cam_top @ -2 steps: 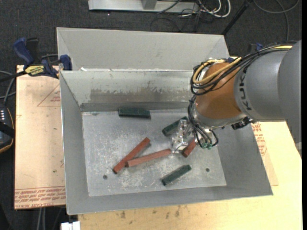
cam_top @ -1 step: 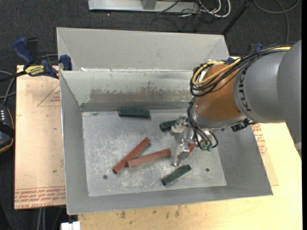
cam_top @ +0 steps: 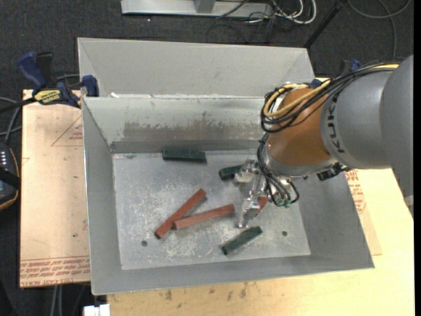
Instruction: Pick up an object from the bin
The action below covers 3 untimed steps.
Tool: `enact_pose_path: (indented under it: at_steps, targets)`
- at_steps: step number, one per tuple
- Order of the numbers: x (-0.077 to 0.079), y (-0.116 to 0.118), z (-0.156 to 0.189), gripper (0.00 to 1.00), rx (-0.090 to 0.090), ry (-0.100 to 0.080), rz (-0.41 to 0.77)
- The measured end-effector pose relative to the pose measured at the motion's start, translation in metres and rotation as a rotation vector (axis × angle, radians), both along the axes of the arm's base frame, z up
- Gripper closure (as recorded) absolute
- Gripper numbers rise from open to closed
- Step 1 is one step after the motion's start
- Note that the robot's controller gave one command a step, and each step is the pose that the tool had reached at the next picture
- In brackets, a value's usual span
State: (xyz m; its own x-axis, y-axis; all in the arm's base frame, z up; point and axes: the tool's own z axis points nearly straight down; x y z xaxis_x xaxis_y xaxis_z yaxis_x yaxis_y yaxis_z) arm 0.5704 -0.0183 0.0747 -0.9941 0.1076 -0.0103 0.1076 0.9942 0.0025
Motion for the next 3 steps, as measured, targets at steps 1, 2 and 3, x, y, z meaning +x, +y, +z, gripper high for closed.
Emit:
enact_pose_path:
  at_steps: [1,2,3]
  targets:
    - [-0.002,0.033,0.001,0.0,-0.007,-0.007,-0.047]
    - [0.003,0.085,0.005,1.0,0.003,-0.014,-0.164]
    - [0.003,0.085,0.005,1.0,0.003,-0.014,-0.164]
